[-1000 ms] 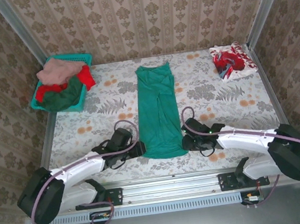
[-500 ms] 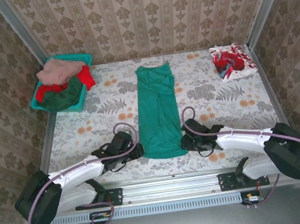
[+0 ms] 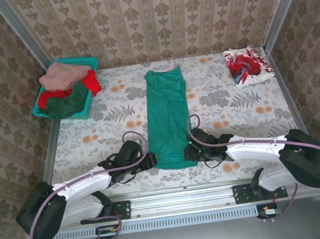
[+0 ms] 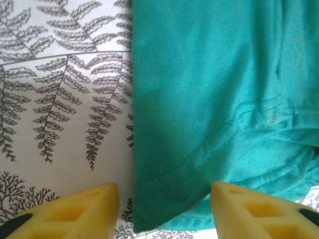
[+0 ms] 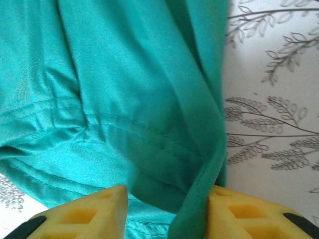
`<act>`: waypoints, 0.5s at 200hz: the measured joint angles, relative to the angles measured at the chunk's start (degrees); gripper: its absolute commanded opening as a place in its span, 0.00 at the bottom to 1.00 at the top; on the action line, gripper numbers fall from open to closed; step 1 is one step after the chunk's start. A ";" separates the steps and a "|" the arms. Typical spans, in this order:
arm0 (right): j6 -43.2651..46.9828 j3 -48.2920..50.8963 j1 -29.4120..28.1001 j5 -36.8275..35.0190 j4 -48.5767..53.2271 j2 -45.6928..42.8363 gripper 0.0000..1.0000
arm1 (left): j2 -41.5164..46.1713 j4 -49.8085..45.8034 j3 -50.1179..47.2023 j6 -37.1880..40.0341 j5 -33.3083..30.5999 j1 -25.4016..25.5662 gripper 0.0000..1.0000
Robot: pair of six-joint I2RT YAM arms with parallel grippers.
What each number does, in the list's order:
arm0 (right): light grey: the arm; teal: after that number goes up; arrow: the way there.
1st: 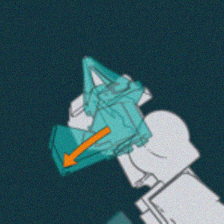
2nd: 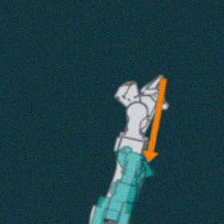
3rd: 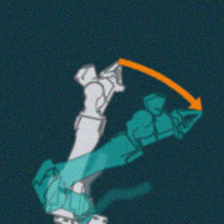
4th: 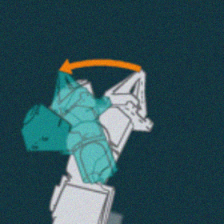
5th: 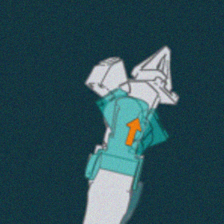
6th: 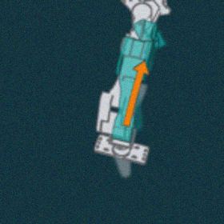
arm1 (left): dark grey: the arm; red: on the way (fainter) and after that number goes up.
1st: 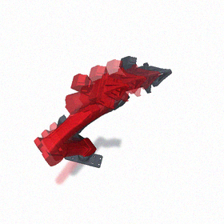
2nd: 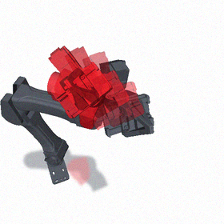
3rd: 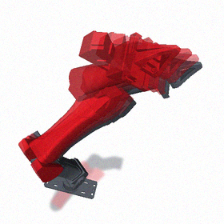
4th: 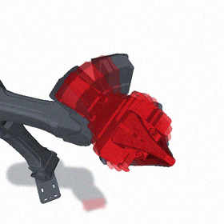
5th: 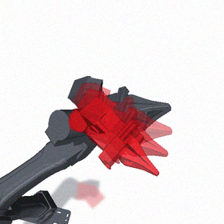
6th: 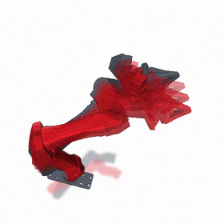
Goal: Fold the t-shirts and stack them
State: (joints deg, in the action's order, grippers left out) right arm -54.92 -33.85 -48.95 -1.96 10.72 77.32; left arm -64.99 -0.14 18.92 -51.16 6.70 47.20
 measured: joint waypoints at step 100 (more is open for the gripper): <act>-0.94 -0.24 -0.09 0.24 -1.03 1.46 0.04 | -2.08 1.16 1.01 0.33 1.88 -0.02 0.02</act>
State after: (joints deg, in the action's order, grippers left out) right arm -55.86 -34.09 -49.04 -1.72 9.69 78.78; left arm -67.07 1.02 19.92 -50.83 8.58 47.18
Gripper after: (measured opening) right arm 0.098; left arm 0.058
